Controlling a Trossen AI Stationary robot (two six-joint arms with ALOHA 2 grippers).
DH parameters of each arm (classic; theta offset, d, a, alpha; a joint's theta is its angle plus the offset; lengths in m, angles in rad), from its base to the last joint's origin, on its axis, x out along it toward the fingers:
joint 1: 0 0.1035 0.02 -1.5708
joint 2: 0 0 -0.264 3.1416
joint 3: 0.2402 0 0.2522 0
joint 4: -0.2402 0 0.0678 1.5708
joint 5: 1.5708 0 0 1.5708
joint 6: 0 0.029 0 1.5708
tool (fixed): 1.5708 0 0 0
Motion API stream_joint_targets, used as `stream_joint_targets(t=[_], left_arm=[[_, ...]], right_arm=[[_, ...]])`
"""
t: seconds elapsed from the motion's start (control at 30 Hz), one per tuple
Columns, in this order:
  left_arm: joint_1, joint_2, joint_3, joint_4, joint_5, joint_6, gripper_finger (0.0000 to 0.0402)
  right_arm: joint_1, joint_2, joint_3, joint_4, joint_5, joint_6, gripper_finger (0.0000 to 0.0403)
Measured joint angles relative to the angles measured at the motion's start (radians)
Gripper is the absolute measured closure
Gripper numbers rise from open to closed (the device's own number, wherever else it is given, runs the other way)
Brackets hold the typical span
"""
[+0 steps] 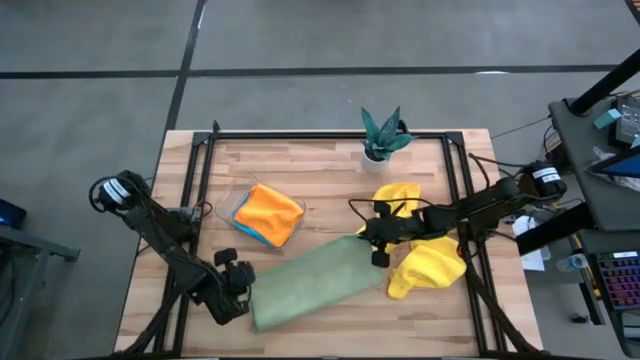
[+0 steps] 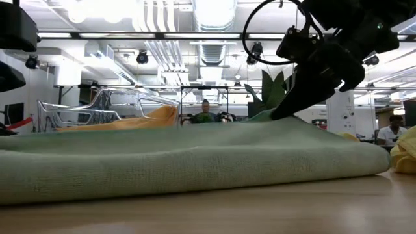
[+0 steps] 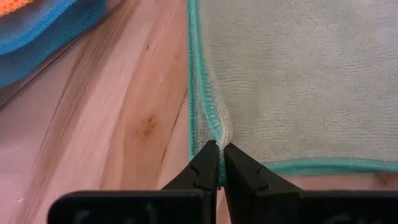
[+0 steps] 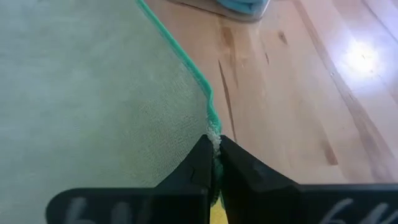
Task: Fold microfiber towels
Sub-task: Fold the green microfiber cloth
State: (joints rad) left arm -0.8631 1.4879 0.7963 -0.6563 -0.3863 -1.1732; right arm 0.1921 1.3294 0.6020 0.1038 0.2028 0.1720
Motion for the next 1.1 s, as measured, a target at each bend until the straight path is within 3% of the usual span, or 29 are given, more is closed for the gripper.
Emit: stream_joint_targets(t=[0.37,0.6,0.87,0.97,1.1], left_arm=[[0.000,0.001,-0.004,-0.019,0.015,-0.086,0.0388],[0.000,0.001,-0.002,-0.043,0.022,-0.105,0.0330],[0.000,-0.008,0.053,-0.038,0.167,-0.107,0.0298],[0.000,-0.009,0.090,-0.031,0.137,-0.107,0.0298],[0.000,0.002,0.108,0.074,0.019,-0.095,0.0298]], right_arm=[[0.000,0.047,0.000,0.037,0.007,-0.006,0.0386],[-0.001,0.040,0.000,0.043,0.047,-0.015,0.0325],[-0.005,0.013,0.079,-0.103,0.071,-0.027,0.0266],[-0.005,-0.001,0.150,-0.243,0.070,0.014,0.0260],[0.017,-0.003,0.224,-0.353,0.017,0.063,0.0265]])
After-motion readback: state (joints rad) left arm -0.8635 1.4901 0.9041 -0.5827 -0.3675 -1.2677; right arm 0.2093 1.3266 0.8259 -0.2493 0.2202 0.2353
